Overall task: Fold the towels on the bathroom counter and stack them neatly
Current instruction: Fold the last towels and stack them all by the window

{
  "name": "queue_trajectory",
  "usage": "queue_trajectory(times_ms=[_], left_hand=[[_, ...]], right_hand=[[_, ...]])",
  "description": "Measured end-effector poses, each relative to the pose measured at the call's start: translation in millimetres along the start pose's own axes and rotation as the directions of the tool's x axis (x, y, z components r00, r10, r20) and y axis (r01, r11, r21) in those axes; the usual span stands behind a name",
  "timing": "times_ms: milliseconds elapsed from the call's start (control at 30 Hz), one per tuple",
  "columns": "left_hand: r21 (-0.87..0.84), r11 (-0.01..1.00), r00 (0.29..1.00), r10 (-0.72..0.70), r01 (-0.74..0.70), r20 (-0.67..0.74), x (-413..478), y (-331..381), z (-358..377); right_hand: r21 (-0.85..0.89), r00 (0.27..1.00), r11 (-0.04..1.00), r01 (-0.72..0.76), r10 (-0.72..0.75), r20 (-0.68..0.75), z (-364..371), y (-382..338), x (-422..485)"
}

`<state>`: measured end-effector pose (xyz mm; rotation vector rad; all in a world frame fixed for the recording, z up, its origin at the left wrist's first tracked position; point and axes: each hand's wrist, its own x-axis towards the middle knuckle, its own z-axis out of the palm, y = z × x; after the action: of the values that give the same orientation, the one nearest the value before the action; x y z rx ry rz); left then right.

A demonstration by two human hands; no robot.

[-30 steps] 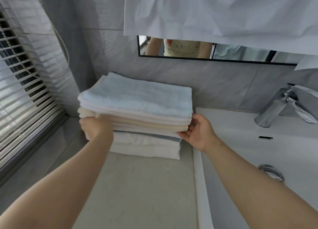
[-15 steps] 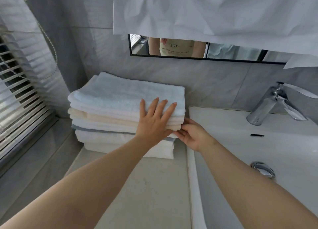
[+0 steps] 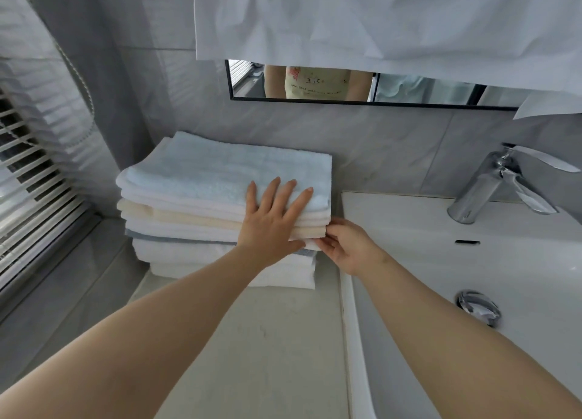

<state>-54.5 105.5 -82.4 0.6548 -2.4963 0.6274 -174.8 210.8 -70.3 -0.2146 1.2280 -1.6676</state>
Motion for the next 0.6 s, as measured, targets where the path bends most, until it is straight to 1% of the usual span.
queue_trajectory(times_ms=[100,200,267,333,400,467,533,600], left_hand=[[-0.006,0.996,0.995,-0.087,0.088,0.038,5,5,-6],[-0.001,0.99,0.984,-0.14,0.141,0.111,12,10,-3],[-0.007,0.986,0.979,-0.164,0.167,0.123,15,10,-2],[-0.024,0.984,0.98,-0.17,0.174,0.106,17,9,-5],[-0.112,0.971,0.976,-0.205,0.213,0.077,22,6,-12],[-0.269,0.902,0.941,-0.314,0.338,0.13,28,5,-18],[-0.376,0.822,0.902,-0.416,0.428,0.116,32,4,-20],[-0.426,0.79,0.889,-0.451,0.441,0.084,32,5,-20]], right_hand=[[0.04,1.0,0.999,0.015,-0.014,-0.023,-2,4,0],[0.057,0.999,0.998,0.022,-0.02,-0.042,-2,5,-1],[0.044,0.998,0.999,0.031,-0.029,-0.048,-3,5,-2],[-0.001,0.996,0.999,0.036,-0.036,-0.077,-5,4,-3],[-0.04,0.986,0.999,0.031,-0.037,-0.162,-8,3,-1],[-0.094,0.971,0.996,-0.008,-0.015,-0.237,-7,1,2],[-0.23,0.969,0.97,-0.078,0.019,-0.246,-3,1,6],[-0.345,0.972,0.929,-0.136,0.057,-0.23,1,3,10]])
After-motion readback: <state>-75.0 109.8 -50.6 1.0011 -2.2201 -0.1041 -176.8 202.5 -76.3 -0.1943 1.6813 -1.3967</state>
